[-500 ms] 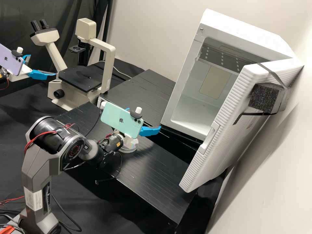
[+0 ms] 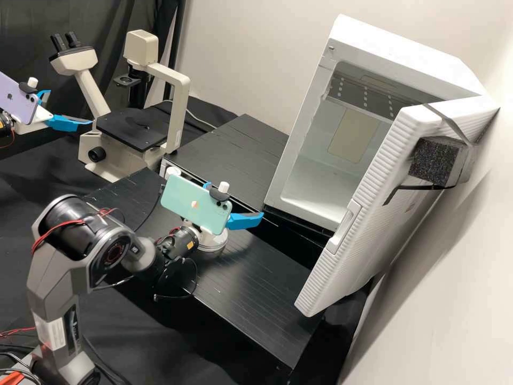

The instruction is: Return the petri dish to the incubator.

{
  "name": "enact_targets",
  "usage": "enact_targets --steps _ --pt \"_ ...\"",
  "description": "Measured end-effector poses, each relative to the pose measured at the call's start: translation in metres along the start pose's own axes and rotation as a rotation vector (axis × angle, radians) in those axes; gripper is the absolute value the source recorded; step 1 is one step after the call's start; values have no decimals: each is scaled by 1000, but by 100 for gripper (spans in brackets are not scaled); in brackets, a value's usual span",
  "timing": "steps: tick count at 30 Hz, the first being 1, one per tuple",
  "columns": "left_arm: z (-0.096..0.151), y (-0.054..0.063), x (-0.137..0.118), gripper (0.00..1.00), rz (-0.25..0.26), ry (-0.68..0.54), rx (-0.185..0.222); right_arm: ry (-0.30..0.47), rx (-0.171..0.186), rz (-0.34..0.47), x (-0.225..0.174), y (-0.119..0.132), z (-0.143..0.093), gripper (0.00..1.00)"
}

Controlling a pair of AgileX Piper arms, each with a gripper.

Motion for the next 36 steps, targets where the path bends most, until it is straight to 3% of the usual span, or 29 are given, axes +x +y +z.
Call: enact_targets --steps 6,9,14,20,34,36 --pt "0 0 0 100 0 0 0 74 22 77 -46 10 1 100" --pt "0 0 0 100 0 0 0 96 27 67 -64 8 1 100" --pt "0 0 0 100 0 0 0 91 8 -18 -87 -8 7 100" --pt "0 0 0 100 0 0 0 66 -1 -85 -97 -18 14 100" --pt "0 0 0 100 0 0 0 37 -6 -102 -96 -21 19 100" --pt "0 0 0 100 0 0 0 37 -21 -113 -95 -23 19 100"
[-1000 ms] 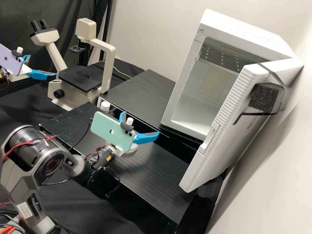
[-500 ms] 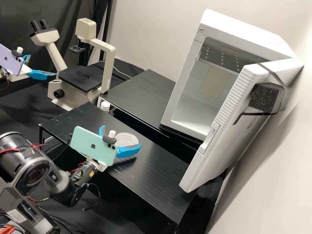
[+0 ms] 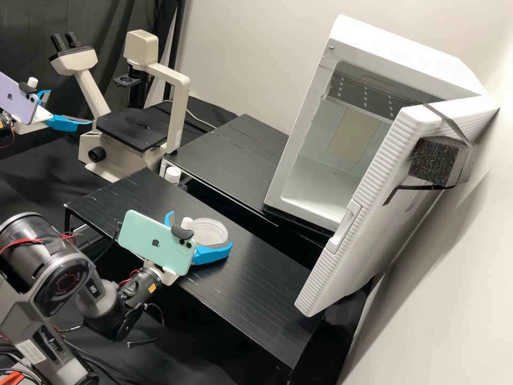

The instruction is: Return the petri dish to the incubator.

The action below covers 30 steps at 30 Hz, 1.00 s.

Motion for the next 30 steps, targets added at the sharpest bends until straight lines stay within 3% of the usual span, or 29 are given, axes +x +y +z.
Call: enact_targets --steps 6,14,15,30 --pt "0 0 0 100 0 0 0 -12 -31 -4 3 -4 3 100" --pt "0 0 0 100 0 0 0 -23 -29 -9 4 -5 6 100" --pt "0 0 0 100 0 0 0 -23 -28 -9 4 -5 6 0" --pt "0 0 0 100 0 0 0 -29 -30 -5 4 -4 8 0"
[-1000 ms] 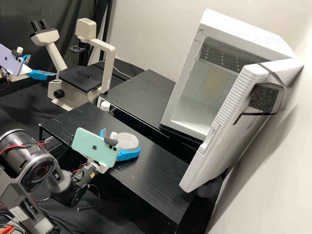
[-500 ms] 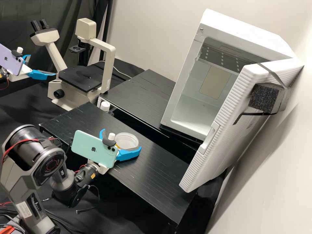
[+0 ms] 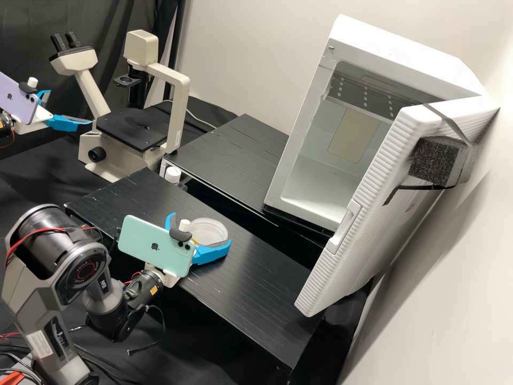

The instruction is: Return the petri dish to the incubator.

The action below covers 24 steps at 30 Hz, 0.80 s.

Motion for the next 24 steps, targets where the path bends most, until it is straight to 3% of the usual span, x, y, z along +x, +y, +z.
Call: enact_targets --steps 24 --pt "0 0 0 100 0 0 0 13 1 -7 0 -2 -2 0"
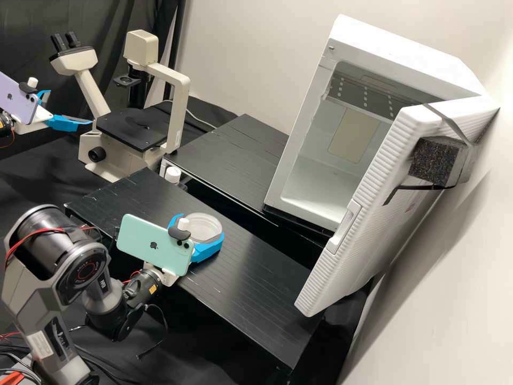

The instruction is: Return the petri dish to the incubator.

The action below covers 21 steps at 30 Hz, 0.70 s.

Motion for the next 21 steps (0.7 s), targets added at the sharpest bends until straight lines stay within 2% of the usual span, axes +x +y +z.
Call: enact_targets --steps 15,21 --pt "0 0 0 100 0 0 0 14 -4 18 -2 5 -2 0" --pt "0 0 0 100 0 0 0 -35 29 72 -3 22 7 0"
